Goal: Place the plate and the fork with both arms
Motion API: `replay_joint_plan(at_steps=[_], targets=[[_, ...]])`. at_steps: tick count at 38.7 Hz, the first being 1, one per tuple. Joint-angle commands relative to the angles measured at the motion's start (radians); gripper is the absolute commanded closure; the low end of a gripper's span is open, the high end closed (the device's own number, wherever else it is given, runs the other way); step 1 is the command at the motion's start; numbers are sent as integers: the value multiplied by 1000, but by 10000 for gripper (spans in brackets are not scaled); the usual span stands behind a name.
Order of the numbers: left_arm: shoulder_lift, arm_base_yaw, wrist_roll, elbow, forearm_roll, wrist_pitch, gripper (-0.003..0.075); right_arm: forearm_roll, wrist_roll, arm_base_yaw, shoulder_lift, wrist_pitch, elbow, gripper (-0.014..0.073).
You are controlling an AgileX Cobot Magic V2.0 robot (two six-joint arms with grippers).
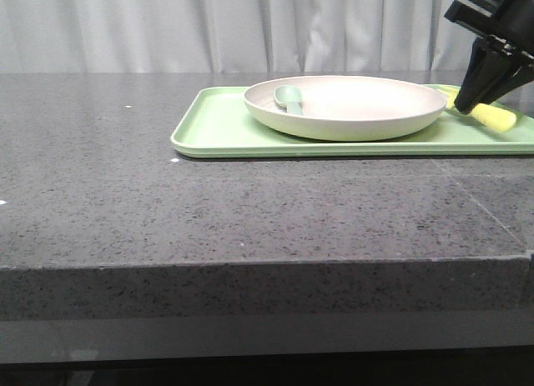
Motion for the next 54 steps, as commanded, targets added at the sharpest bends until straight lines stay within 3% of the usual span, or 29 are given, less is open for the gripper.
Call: replay_joint_plan(at_steps=[1,9,25,36,43,54], targets=[[1,1,-1,-25,7,-75,334,42,-13,-6,-59,-15,-24,382],[1,1,-1,-25,7,-75,334,-2,-13,-6,-63,-35,-25,253],[1,1,-1,-25,7,-75,334,-13,-13,7,-206,-10,-26,251],[1,1,-1,-25,7,-71,334,-122,-14,36,-413,48,-5,251],[1,1,-1,-25,7,-71,334,-179,-24,85,-598,39,107,251],[1,1,-1,-25,5,-71,334,-270,-23,175,-927,0,423,253]])
